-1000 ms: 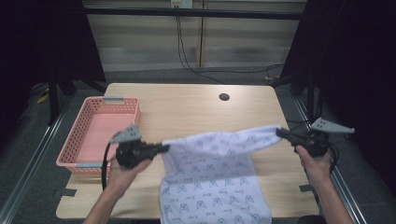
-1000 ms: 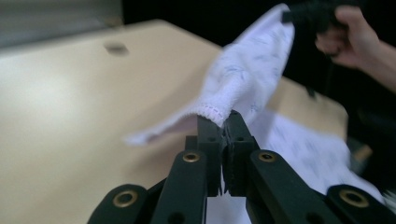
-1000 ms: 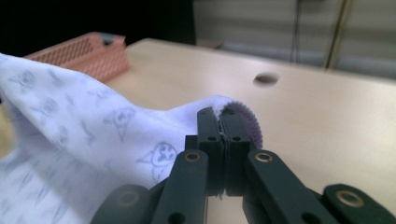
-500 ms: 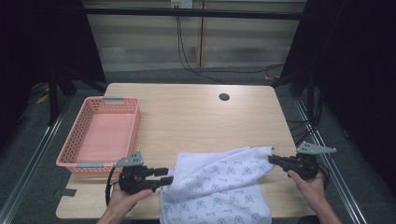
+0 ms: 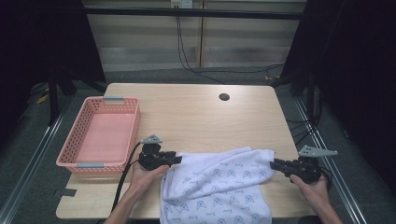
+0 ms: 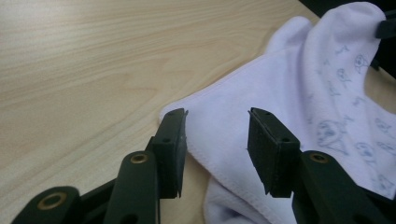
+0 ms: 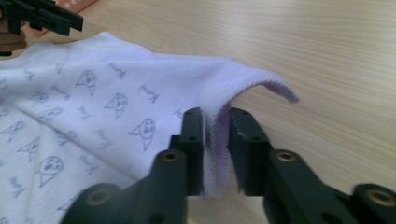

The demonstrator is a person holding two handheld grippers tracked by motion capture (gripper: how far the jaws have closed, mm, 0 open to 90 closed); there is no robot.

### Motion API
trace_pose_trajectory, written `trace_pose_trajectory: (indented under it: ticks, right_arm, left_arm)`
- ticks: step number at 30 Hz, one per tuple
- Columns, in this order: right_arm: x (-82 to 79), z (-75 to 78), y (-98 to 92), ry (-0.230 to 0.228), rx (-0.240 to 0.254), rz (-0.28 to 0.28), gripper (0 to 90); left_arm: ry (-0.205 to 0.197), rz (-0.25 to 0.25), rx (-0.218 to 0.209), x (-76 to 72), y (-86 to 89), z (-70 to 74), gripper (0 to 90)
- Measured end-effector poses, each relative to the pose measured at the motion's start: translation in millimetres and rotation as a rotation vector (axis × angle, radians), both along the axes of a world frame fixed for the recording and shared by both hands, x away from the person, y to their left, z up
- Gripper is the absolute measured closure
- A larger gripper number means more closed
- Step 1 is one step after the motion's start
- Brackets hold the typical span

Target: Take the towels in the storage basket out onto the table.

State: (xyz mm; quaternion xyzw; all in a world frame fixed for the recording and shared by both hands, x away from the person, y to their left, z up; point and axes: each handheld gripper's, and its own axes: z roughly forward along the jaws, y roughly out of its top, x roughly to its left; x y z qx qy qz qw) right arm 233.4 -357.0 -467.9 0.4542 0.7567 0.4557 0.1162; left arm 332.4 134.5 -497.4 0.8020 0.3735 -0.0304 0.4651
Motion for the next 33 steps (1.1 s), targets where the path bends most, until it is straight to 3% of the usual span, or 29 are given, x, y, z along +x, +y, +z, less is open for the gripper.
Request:
trace_pose_trajectory:
  ticks: [1,2,4,6,8,10,11,12,13,14,16,18,19,20,21,22,23,25,28,30,32,33]
  right_arm:
    - [-1.3,0.4,-1.8,-0.004,-0.01,-0.005,66.2]
    - [-2.2,2.3,-3.9,-0.024,-0.024,-0.048,60.2]
    - [0.4,9.0,-10.6,-0.055,0.012,-0.092,54.8]
    - [3.7,11.4,-12.0,-0.063,0.015,-0.105,53.0]
    - [15.0,14.9,-10.1,-0.063,0.011,-0.102,52.4]
    - [28.2,13.9,-5.1,-0.054,0.01,-0.105,52.6]
    - [40.3,11.2,-0.2,-0.039,0.022,-0.102,52.7]
    - [40.3,11.2,-0.2,-0.039,0.022,-0.102,52.7]
    - [53.4,4.2,3.7,-0.015,-0.009,-0.107,52.5]
    - [53.4,4.2,3.7,-0.015,-0.009,-0.107,52.5]
    - [58.0,-3.9,3.0,0.037,0.009,-0.094,50.7]
    - [55.0,-9.5,2.4,0.075,0.02,-0.089,50.7]
    - [50.0,-15.3,1.6,0.117,0.023,-0.086,50.7]
    - [50.0,-15.3,1.6,0.117,0.023,-0.086,50.7]
    - [45.3,-20.2,2.1,0.145,0.023,-0.06,53.6]
    - [45.3,-20.2,2.1,0.145,0.023,-0.06,53.6]
    - [42.6,-21.1,3.0,0.152,0.021,-0.052,63.7]
    - [39.6,-19.5,4.9,0.128,0.025,-0.018,78.3]
    - [37.6,-10.0,5.3,0.072,0.044,-0.032,90.0]
    - [37.1,-2.8,3.1,0.029,0.073,-0.028,90.0]
    - [36.8,1.9,1.8,0.033,0.07,-0.044,90.0]
    - [36.7,1.1,1.9,0.042,0.072,-0.039,79.8]
  left_arm:
    - [0.0,-0.005,0.028,0.8,-1.7,-2.1,55.6]
    - [-0.007,0.002,0.042,0.9,-2.2,-3.3,55.4]
    - [0.004,-0.006,0.043,2.6,-5.5,-8.0,53.3]
    - [0.009,-0.02,0.052,2.0,-7.7,-9.4,53.4]
    - [-0.019,-0.035,0.078,0.4,-10.6,-9.6,55.3]
    - [-0.015,-0.063,0.076,-0.4,-12.5,-10.3,64.1]
    - [-0.015,-0.094,0.078,-1.4,-13.4,-11.2,77.9]
    - [-0.015,-0.094,0.078,-1.4,-13.4,-11.2,83.7]
    - [-0.026,-0.088,0.078,-2.7,-14.2,-10.5,85.1]
    - [-0.031,-0.081,0.074,-3.4,-14.0,-9.1,85.1]
    - [-0.043,-0.068,0.04,-3.6,-10.9,-4.9,85.0]
    - [-0.052,-0.053,0.012,-3.1,-6.5,-1.1,85.0]
    - [-0.058,-0.035,-0.011,-2.3,-1.9,1.9,85.2]
    - [-0.058,-0.035,-0.011,-2.3,-1.9,1.9,85.2]
    - [-0.058,-0.036,-0.019,-2.4,-0.1,3.6,85.3]
    - [-0.064,-0.028,-0.028,-2.9,0.8,5.0,85.3]
    - [-0.07,-0.025,-0.034,-3.2,2.1,6.6,85.3]
    - [-0.086,-0.01,-0.057,-3.6,4.6,10.1,84.9]
    - [-0.102,0.001,-0.105,-3.4,10.2,19.0,85.2]
    - [-0.114,0.014,-0.124,-3.7,13.8,23.7,85.3]
    - [-0.121,0.014,-0.12,-4.5,16.0,26.2,85.2]
    - [-0.121,0.013,-0.115,-4.8,16.7,26.2,85.2]
